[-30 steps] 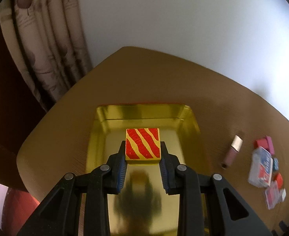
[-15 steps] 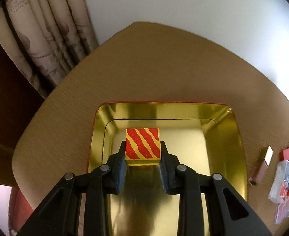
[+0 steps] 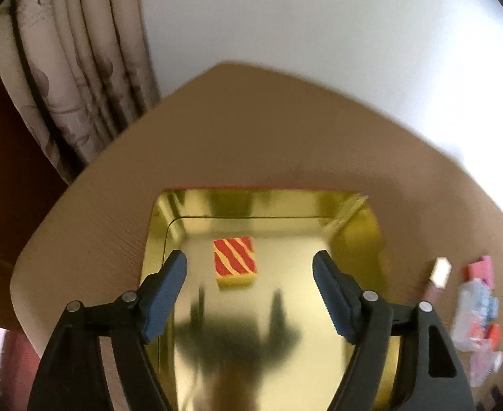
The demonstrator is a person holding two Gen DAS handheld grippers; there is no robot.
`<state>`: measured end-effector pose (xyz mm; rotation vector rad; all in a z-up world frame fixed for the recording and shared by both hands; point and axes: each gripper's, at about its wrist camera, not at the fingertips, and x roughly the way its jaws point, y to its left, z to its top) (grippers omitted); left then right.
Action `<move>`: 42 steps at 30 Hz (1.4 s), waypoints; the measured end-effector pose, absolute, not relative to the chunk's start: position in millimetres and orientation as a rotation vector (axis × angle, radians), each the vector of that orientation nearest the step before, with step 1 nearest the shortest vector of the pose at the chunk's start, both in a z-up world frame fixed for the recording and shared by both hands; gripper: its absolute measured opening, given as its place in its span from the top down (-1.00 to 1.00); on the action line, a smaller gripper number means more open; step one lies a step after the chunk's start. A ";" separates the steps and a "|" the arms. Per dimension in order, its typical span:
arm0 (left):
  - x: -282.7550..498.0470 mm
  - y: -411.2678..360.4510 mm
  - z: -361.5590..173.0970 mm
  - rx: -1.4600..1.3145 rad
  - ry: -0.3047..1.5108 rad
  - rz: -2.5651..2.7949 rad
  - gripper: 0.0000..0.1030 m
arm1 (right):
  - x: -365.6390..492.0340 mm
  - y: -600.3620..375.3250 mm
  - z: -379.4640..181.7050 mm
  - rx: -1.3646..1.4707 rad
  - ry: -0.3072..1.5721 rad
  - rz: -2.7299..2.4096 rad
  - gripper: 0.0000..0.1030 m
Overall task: Organize rigid objects
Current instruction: 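Carry the striped cube into the gold tin tray and release it, then grasp the white zigzag cube with the right gripper, then carry the white cube into the tin tray and open the right gripper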
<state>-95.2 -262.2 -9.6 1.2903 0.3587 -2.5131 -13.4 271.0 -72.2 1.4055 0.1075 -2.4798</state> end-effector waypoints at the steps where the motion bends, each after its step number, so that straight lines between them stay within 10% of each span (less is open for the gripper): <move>1: -85.4 -258.3 -1.2 1.247 0.372 -2.546 -0.48 | -23.4 269.0 -71.7 1.386 0.103 -2.466 -0.80; 5: -26.0 -237.1 32.8 1.057 0.376 -2.686 -0.85 | -44.4 264.1 -69.9 1.341 0.096 -2.444 -0.80; 14: 56.3 -174.4 17.8 1.108 0.407 -2.780 -0.87 | -67.2 242.3 -68.2 1.265 0.178 -2.399 -0.77; 15: 60.7 -167.1 14.0 1.123 0.396 -2.781 -0.87 | -68.0 240.8 -69.1 1.262 0.188 -2.393 -0.61; 16: 62.8 -164.8 10.6 1.136 0.401 -2.778 -0.87 | -70.7 238.7 -72.3 1.272 0.196 -2.378 0.05; 18: 69.7 -157.9 5.7 1.163 0.440 -2.786 -0.85 | -75.2 235.5 -76.0 1.268 0.244 -2.408 0.41; 42: 136.9 -199.3 30.3 0.954 0.611 -2.666 -0.85 | -75.4 93.1 62.5 1.031 0.337 -2.445 0.42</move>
